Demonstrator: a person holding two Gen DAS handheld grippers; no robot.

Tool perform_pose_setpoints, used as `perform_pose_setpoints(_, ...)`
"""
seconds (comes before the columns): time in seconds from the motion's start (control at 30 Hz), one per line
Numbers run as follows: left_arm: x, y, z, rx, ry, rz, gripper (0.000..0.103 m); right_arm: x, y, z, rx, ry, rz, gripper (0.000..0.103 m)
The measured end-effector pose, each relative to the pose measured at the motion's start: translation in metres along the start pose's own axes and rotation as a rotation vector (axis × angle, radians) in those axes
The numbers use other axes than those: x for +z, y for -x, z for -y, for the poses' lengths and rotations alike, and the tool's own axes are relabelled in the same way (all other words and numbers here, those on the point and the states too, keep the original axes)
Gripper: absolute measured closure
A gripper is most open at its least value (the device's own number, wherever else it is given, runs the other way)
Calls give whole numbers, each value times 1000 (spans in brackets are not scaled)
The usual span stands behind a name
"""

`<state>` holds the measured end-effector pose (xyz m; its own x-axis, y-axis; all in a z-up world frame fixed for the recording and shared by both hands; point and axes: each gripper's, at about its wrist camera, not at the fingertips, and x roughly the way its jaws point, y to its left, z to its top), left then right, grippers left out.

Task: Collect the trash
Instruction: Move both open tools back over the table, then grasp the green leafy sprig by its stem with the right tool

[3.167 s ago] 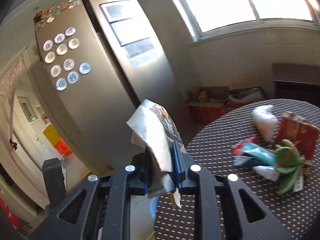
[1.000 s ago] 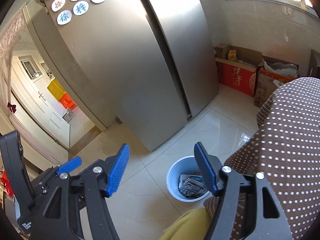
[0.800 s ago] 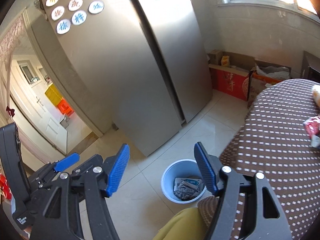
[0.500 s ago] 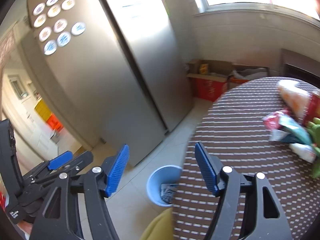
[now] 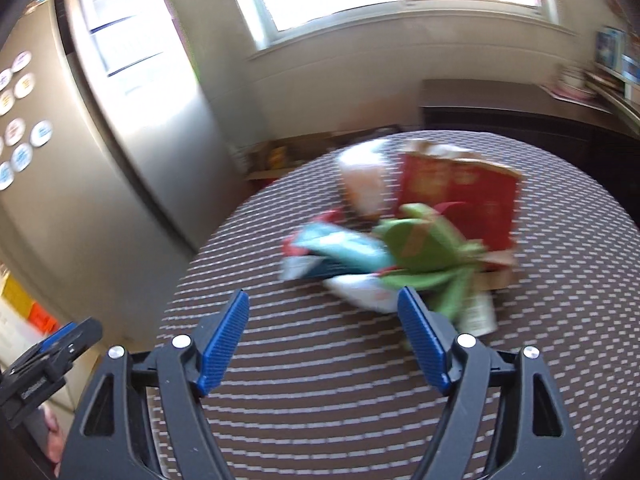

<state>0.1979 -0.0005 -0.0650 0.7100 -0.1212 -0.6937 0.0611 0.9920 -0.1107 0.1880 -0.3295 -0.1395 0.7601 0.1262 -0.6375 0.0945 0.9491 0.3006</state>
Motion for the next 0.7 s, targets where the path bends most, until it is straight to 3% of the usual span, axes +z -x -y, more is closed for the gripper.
perform_pose_setpoints(0.17,2,-20,44,-49,-82,-48,26,10,-4,46,-67,-75,0,28)
perform_pose_setpoints(0.3,-1,-31,78,-91,-165,-70,26,16,-14,78,-59,-167,-44,28)
perform_pose_setpoints(0.5,-5,-44,112,-136,-221,-110,26,31,-38,92,-78,-170,-67,29)
perform_pose_setpoints(0.53,-6,-45,116,-142,-229,-113,26,34,-44,90,-94,-166,-69,33)
perform_pose_setpoints(0.6,-7,-48,121,-150,-237,-121,26,36,-54,88,-95,-149,-87,60)
perform_pose_setpoints(0.63,-7,-51,125,-160,-239,-126,26,36,-58,89,-86,-147,-96,64)
perform_pose_setpoints(0.67,-7,-52,127,-167,-243,-127,25,35,-59,90,-92,-148,-94,79)
perform_pose_setpoints(0.7,-7,-54,130,-179,-246,-130,22,35,-59,92,-94,-147,-84,86)
